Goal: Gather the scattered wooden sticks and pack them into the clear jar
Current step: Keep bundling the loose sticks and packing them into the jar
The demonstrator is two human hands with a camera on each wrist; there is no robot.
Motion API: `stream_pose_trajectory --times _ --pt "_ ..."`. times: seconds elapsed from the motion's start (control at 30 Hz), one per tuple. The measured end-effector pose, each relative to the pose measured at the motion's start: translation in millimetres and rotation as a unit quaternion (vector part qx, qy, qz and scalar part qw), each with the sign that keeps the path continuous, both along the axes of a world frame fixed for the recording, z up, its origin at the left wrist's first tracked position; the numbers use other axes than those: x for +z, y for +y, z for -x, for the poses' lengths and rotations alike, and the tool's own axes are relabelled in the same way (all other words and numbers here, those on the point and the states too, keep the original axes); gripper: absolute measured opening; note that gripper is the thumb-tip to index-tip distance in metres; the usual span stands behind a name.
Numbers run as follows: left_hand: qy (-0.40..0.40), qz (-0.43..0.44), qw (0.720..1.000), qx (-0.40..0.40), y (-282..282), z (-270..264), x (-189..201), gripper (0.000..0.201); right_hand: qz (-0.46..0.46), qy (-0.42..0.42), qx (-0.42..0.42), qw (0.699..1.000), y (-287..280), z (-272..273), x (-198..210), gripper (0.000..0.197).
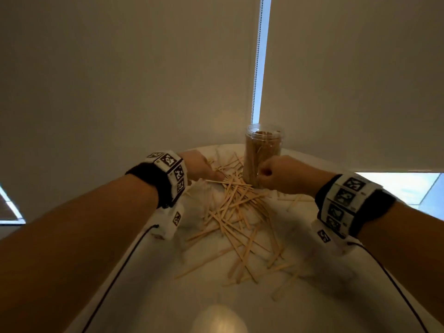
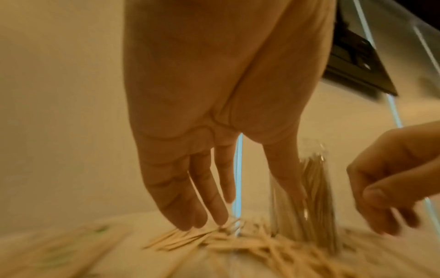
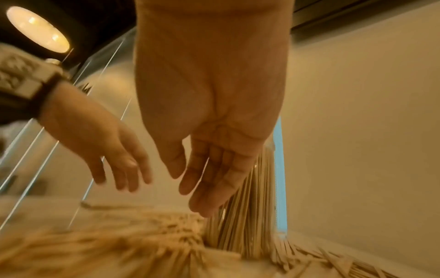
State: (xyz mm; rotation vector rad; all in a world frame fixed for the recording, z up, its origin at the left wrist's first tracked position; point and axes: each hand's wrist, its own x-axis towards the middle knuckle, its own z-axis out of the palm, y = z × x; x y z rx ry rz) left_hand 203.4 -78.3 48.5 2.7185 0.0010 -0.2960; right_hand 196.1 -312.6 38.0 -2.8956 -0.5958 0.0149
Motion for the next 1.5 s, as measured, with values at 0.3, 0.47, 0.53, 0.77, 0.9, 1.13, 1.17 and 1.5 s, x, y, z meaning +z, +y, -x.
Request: stream_pose_trajectory --times 0.3,0.47,0.53,0.77,0.9,1.13,1.17,1.5 --pt "0.092 -0.243 0.965 -0.046 23 88 -44 0.113 0.153 0.118 -0.028 0.981 52 -6 -44 0.099" --pt "0.077 -0.158 0.982 -0.071 18 93 -47 0.089 0.144 0.097 0.03 0.984 55 18 -35 0.045" --pt "0.059 -0.12 0.987 -0.089 14 96 -53 0.079 0.14 0.112 0.016 0.984 52 29 -33 0.038" --pt "-0.013 -0.124 0.991 -0.057 2 112 -63 0.064 0.109 0.11 -0.041 0.987 44 61 -36 0.063" --pt "0.012 -0.14 0.988 -0.057 -2 114 -57 0.044 0.133 0.118 -0.02 0.984 47 73 -39 0.034" --pt "0.013 -0.133 0.987 -0.093 -3 118 -52 0.02 0.113 0.107 -0.046 0.987 39 80 -38 0.034" --pt "0.008 -0.134 0.986 -0.096 -1 119 -51 0.015 0.109 0.109 -0.054 0.987 37 80 -36 0.034" --pt "-0.011 0.092 0.996 -0.001 5 124 -37 0.026 -0.156 0.106 -0.124 0.974 12 79 -12 0.019"
